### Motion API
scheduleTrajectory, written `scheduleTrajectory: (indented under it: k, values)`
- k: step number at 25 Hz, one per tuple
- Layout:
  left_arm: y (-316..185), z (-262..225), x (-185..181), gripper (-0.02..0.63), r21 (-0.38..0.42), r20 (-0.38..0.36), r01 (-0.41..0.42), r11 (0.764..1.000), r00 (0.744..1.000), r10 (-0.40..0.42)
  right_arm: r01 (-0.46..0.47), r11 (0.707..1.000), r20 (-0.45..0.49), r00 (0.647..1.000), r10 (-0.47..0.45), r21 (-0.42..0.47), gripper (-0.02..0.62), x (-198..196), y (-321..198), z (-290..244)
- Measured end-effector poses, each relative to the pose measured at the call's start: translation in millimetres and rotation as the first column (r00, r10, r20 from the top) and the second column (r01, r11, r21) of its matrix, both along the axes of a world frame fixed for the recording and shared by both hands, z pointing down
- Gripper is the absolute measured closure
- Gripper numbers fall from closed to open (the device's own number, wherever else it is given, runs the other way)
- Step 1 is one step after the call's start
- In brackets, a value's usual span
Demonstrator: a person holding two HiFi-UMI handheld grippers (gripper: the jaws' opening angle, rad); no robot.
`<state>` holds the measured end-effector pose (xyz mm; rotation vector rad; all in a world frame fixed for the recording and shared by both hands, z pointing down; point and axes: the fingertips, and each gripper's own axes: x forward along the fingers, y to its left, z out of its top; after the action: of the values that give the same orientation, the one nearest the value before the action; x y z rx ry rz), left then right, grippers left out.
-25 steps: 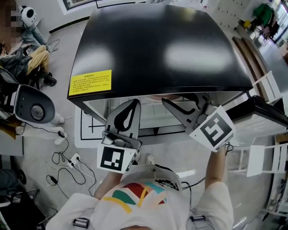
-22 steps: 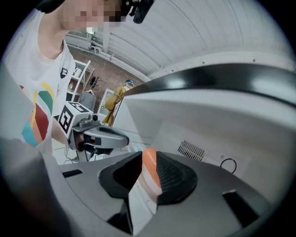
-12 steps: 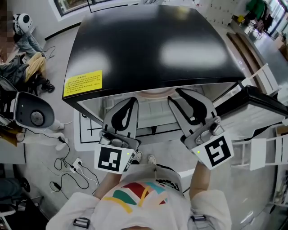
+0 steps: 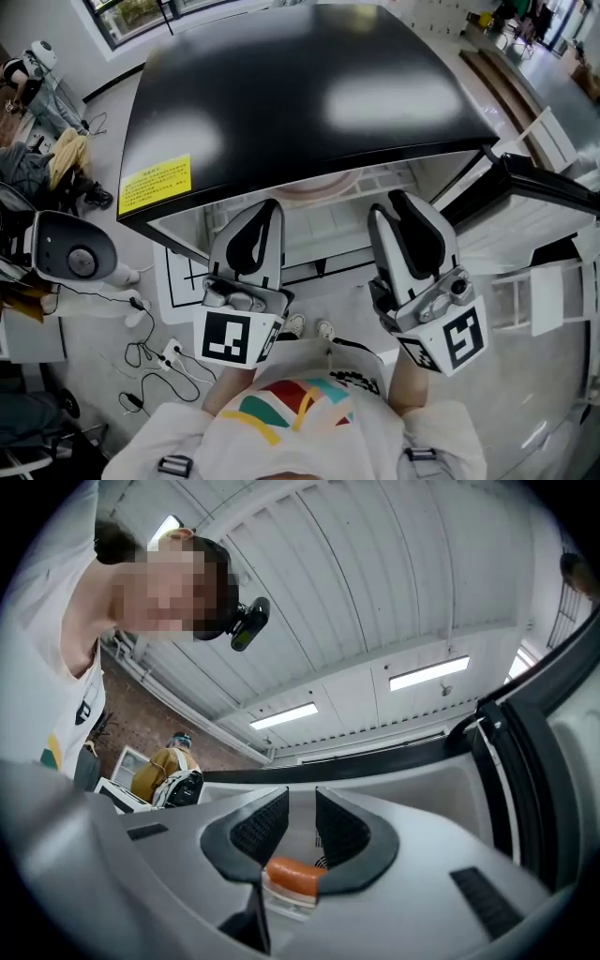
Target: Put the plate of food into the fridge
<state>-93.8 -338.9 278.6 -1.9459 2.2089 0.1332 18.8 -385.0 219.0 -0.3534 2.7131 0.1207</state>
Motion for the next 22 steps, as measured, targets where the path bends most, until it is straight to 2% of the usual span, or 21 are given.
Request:
scheduleTrajectory:
  k: [3, 5, 11, 15, 19, 22]
  values:
    - [1, -2, 1, 0.598, 0.004, 0.0, -0.005, 1.0, 1.0, 0.005, -0.069, 0.998, 0.023, 0.997, 0.069, -0.01, 0.51, 7, -1, 3]
    - [1, -2, 1, 0.598, 0.005, 0.0, -0.009, 1.0, 1.0, 0.009, -0.116, 0.993, 0.025, 0.993, 0.116, -0.028, 0.595, 9, -3, 7]
    - [-1, -1, 4, 0.598, 0.002, 0.001, -0.017, 1.0, 1.0, 0.017, -0.201, 0.977, -0.025, 0.98, 0.199, -0.075, 0.596, 5, -11, 22]
    - [-2, 0, 4, 0.598, -0.002, 0.006, -0.017, 1.0, 1.0, 0.017, -0.212, 0.966, -0.084, 0.976, 0.201, -0.147, 0.597, 1, -18, 39]
    - [-2, 3, 2, 0.598, -0.021, 0.011, -0.012, 1.0, 1.0, 0.012, -0.206, 0.932, -0.152, 0.974, 0.166, -0.3, 0.595, -3, -26, 68]
    - [0, 6, 0, 0.598, -0.03, 0.008, -0.005, 1.0, 1.0, 0.005, -0.196, 0.923, -0.164, 0.975, 0.148, -0.332, 0.595, -4, -24, 79]
